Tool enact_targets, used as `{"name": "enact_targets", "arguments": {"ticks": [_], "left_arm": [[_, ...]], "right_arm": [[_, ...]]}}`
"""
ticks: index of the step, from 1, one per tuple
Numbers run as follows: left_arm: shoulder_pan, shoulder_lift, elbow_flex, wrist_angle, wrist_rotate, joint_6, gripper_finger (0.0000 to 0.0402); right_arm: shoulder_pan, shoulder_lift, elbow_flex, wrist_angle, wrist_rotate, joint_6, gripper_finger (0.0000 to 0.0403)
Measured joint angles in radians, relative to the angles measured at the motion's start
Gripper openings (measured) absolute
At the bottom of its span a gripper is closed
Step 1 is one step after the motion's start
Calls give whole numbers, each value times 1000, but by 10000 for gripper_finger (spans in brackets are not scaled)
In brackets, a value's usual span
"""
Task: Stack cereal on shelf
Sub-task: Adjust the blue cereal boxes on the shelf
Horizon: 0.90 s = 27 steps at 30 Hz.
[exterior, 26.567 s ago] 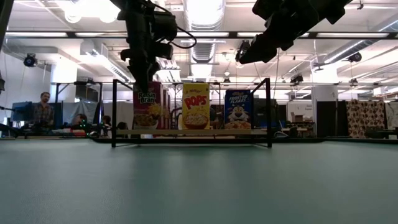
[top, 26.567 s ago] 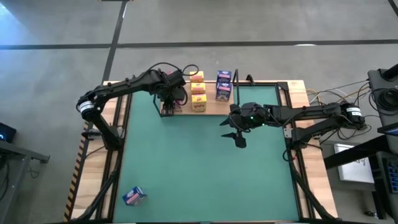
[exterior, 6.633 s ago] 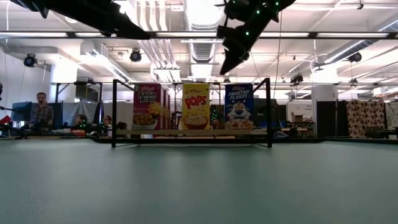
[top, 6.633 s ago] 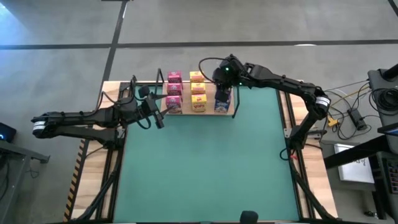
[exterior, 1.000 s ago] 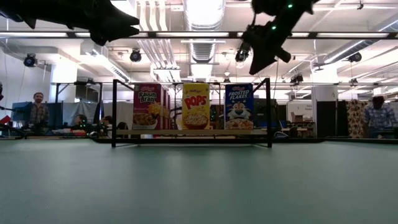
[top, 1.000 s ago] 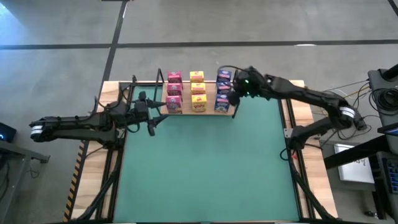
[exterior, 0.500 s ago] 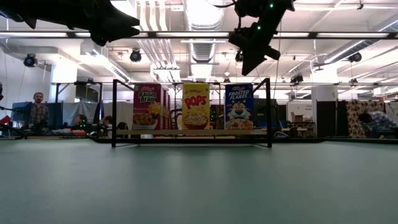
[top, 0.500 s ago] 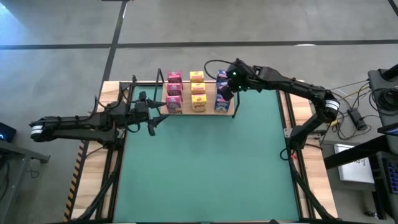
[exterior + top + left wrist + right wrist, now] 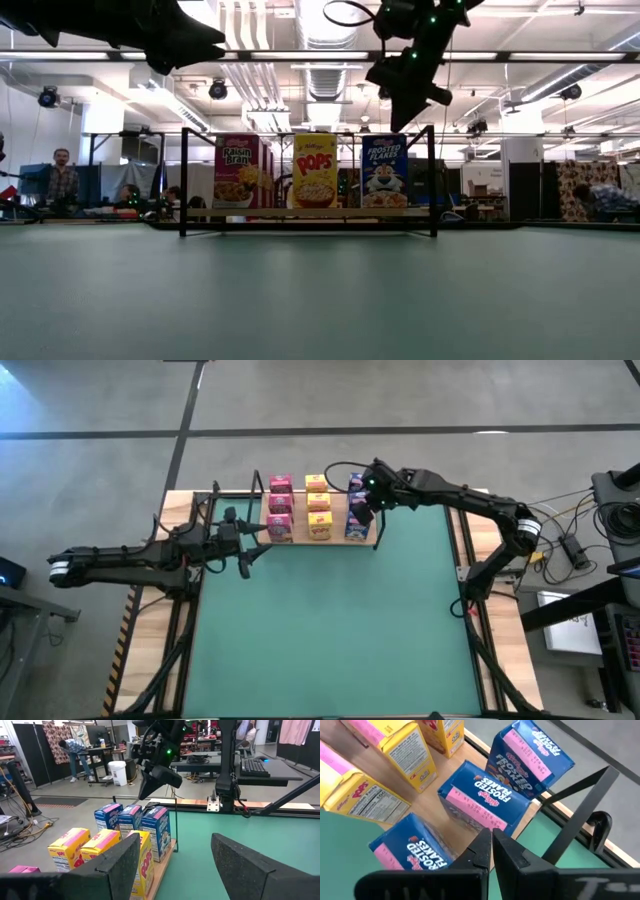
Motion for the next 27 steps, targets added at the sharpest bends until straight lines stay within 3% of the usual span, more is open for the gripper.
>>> {"name": "enact_targets", "arguments": {"ticks": [14, 27], "left_arm": [[0, 3, -1, 0, 0, 0, 228], [0, 3, -1, -6, 0, 0, 228]], "right_arm": [[-6, 66, -22, 56, 47, -4, 9], [-4, 49, -23, 46, 22, 46, 9]]}}
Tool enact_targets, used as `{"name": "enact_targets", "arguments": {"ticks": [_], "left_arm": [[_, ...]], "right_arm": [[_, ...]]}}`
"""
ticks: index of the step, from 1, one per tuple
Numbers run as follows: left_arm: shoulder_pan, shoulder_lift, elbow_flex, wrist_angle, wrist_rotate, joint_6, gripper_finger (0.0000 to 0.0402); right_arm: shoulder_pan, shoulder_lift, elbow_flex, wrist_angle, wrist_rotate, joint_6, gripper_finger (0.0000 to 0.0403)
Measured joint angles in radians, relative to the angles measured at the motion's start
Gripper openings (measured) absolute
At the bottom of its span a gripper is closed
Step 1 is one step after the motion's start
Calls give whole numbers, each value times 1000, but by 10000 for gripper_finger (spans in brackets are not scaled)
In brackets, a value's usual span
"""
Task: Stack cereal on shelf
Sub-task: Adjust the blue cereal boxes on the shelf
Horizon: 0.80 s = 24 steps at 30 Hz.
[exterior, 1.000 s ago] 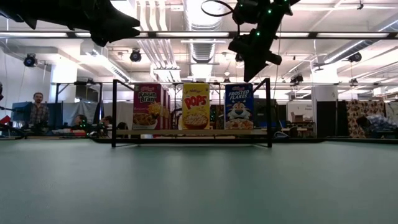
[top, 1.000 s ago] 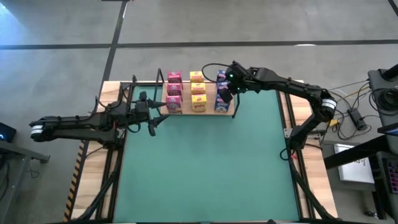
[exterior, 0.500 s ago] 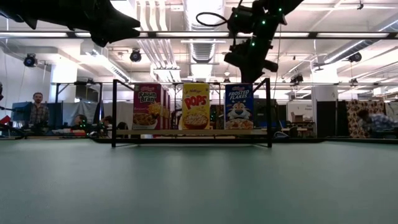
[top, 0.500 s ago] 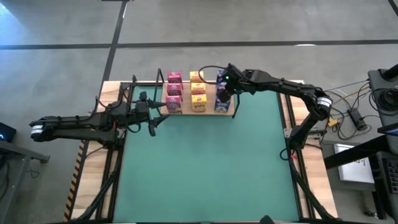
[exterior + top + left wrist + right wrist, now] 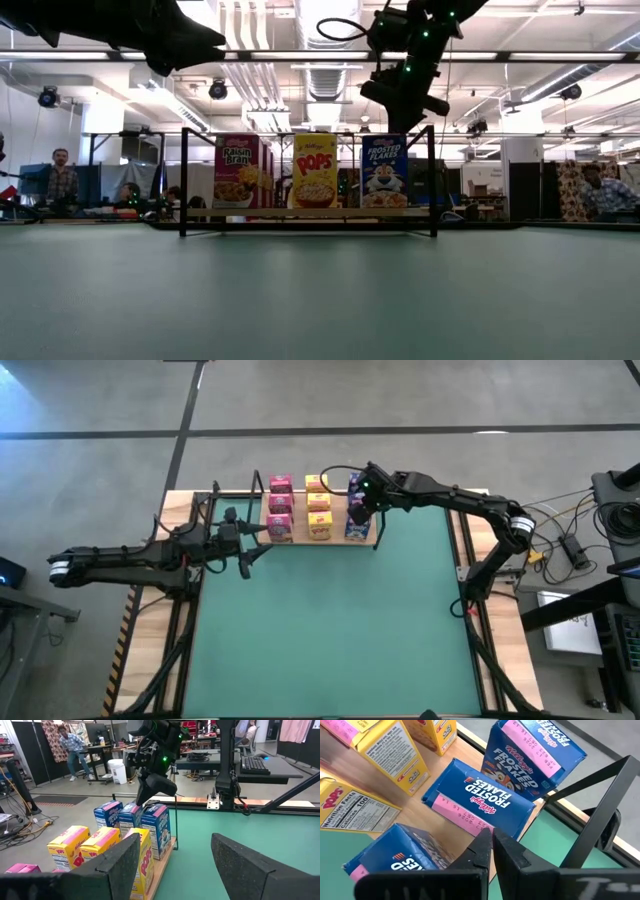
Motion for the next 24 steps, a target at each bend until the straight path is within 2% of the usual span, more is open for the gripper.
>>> {"name": "enact_targets", "arguments": {"ticks": [24], "left_arm": [[0, 0, 0, -2, 0, -3, 228]], "right_arm": [[15, -2, 25, 5, 10, -1, 9]]}}
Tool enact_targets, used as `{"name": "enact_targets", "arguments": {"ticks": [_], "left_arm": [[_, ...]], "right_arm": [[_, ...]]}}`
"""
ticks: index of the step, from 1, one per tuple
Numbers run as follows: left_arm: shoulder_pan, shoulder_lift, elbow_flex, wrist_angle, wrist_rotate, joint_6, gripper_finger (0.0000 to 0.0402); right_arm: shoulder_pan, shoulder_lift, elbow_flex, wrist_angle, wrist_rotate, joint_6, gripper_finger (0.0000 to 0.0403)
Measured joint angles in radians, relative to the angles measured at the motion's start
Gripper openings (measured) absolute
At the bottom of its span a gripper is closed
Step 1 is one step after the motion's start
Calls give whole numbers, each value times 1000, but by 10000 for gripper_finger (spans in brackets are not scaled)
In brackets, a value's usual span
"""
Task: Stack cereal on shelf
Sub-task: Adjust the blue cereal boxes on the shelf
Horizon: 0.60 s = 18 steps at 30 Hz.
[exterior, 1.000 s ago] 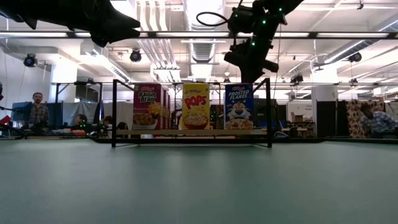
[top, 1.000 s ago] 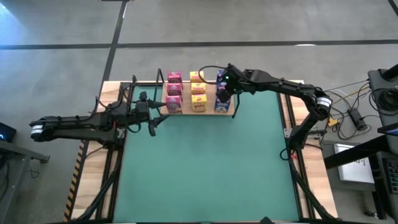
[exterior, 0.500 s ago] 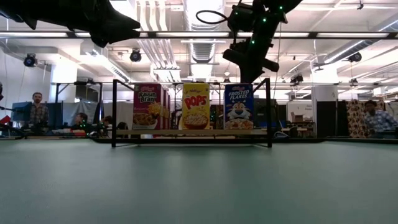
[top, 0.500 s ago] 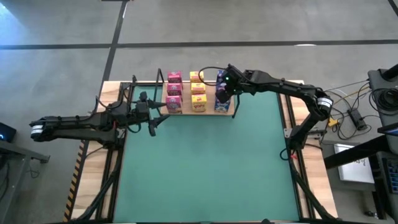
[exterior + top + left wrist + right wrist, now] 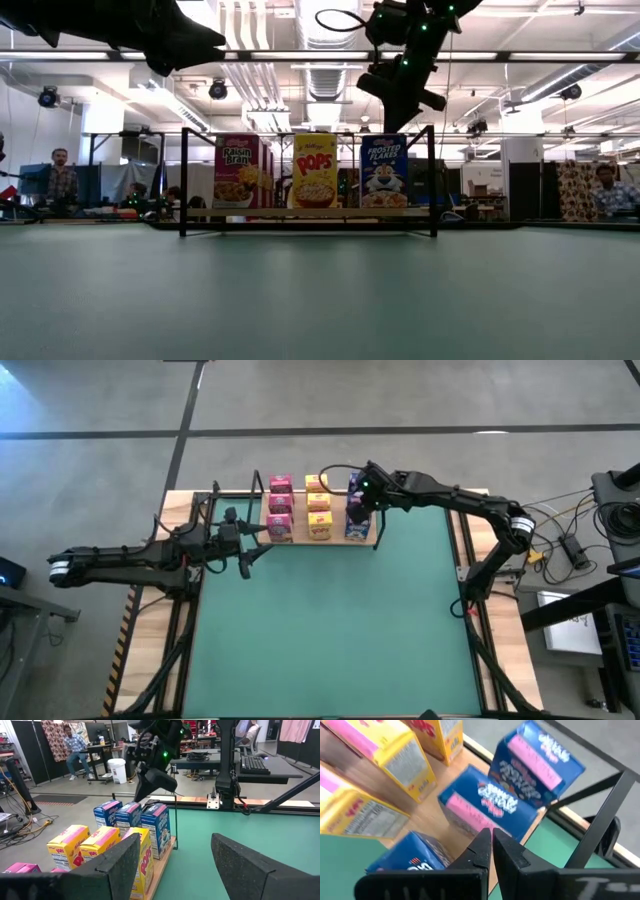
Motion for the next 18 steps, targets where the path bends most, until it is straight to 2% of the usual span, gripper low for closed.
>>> {"name": "enact_targets", "arguments": {"ticks": [5, 11, 18], "left_arm": [[0, 0, 0, 0, 0, 0, 228], [0, 0, 0, 0, 0, 0, 228], [0, 0, 0, 0, 0, 0, 228]], "right_arm": [[-12, 0, 37, 14, 7, -35, 9], [-66, 7, 41, 122, 28, -104, 9], [-103, 83, 39, 235, 27, -163, 9]]}}
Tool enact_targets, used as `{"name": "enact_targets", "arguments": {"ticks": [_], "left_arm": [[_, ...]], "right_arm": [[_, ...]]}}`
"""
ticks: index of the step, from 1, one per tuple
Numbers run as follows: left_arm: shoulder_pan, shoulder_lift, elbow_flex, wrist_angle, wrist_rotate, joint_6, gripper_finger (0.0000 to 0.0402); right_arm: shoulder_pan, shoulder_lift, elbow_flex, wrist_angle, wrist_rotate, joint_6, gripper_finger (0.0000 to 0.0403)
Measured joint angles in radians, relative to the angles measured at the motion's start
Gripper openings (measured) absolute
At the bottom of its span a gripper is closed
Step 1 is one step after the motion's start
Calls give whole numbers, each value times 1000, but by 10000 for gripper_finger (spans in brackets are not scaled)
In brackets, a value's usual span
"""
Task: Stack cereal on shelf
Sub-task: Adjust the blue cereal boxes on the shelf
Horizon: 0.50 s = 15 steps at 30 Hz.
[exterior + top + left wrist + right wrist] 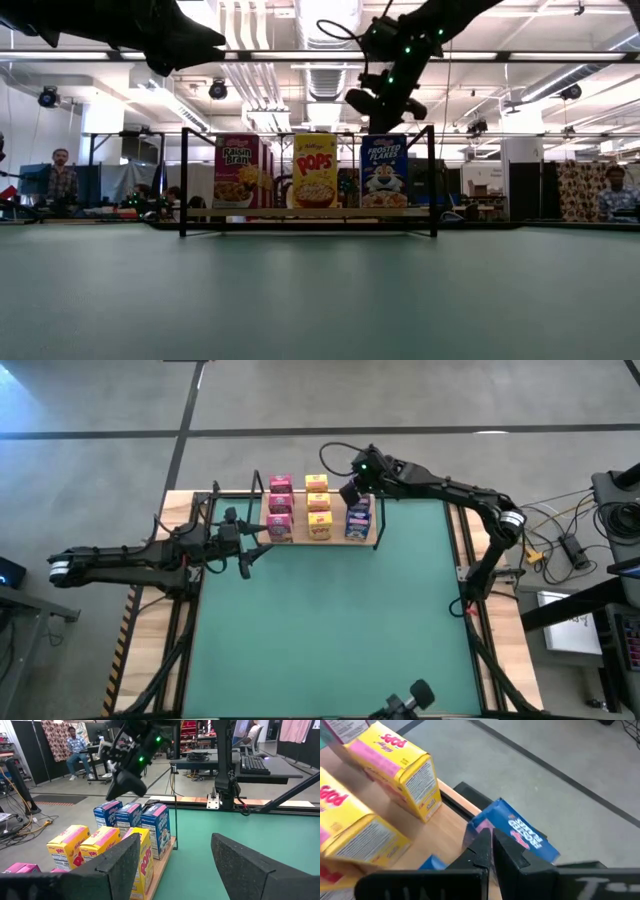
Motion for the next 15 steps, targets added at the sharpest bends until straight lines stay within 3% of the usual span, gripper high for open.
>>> {"name": "enact_targets", "arguments": {"ticks": [15], "left_arm": [[0, 0, 0, -7, 0, 3, 228]], "right_arm": [[-24, 46, 0, 23, -18, -43, 9]]}}
